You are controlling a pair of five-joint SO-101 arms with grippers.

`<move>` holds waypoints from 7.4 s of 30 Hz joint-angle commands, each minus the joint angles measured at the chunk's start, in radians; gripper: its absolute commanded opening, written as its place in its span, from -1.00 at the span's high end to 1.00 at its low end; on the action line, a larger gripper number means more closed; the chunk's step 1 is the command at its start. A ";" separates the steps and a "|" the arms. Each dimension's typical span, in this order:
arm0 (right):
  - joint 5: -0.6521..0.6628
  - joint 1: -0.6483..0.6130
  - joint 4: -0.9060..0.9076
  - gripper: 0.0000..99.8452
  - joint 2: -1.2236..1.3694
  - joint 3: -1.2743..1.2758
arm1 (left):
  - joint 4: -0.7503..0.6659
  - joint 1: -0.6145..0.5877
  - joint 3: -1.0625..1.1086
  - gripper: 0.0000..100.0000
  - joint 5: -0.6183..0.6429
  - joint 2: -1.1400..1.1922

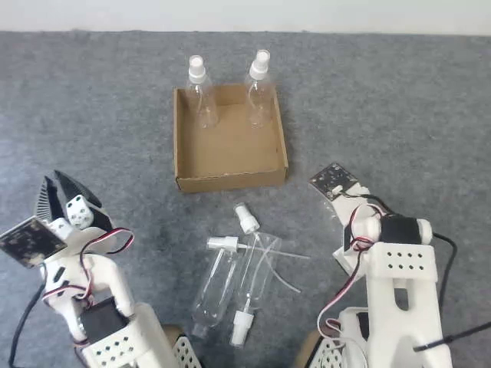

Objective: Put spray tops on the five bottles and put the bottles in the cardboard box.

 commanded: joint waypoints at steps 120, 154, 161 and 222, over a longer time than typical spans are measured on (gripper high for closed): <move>-0.129 -0.262 -0.096 0.34 0.757 -0.417 | -0.032 0.026 -0.010 0.89 -0.005 -0.020; -0.127 -0.200 -0.156 0.54 0.760 -0.410 | -0.034 0.025 -0.004 0.89 -0.006 -0.020; -0.126 -0.200 -0.159 0.66 0.760 -0.410 | -0.034 0.025 -0.004 0.89 -0.006 -0.020; -0.655 -0.406 -0.392 0.96 -0.248 -0.026 | -0.034 0.026 -0.004 0.89 -0.006 -0.020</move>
